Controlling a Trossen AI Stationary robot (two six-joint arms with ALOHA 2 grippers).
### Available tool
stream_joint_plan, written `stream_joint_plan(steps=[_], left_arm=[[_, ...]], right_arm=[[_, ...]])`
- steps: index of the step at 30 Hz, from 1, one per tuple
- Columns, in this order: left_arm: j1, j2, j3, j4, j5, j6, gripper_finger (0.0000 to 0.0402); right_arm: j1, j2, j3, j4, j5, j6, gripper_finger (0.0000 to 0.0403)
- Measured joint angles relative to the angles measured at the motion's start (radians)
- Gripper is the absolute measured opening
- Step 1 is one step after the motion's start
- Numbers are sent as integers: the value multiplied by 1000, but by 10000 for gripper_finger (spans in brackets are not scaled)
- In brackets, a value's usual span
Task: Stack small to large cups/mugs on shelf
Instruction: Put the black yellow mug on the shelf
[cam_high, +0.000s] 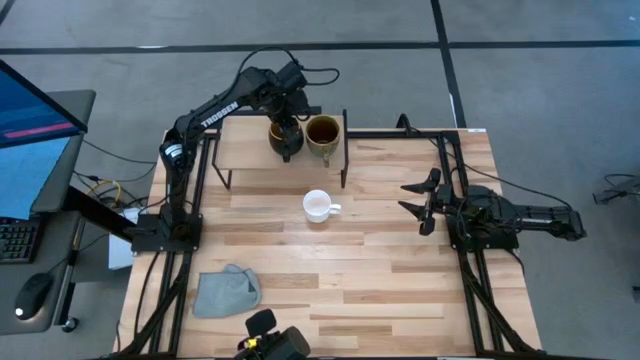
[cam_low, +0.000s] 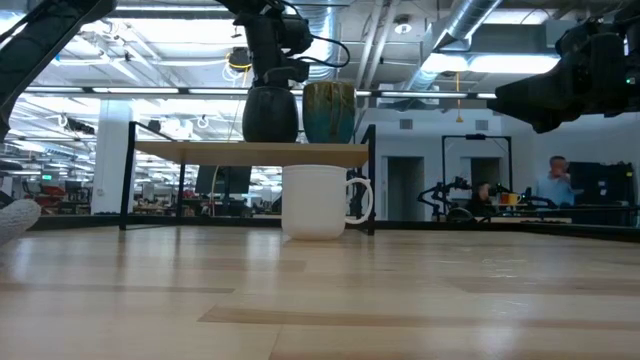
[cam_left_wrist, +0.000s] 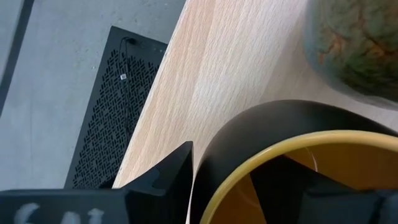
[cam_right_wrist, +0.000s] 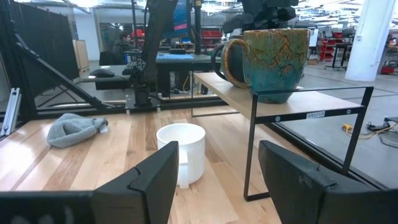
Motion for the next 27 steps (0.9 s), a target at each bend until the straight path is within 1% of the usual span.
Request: stream_joint_plan(steps=[6,13,16,27], left_arm=[[0,0,0,0,7,-11,151],[0,1,0,-14,10,-25,194],[0,1,0,-17,10,-23,205],[0,1,0,-18,11,-22,207]], right_arm=[[0,0,0,0,0,0,244],[0,0,0,0,0,0,244],[0,0,0,0,0,0,244],[0,0,0,0,0,0,244]])
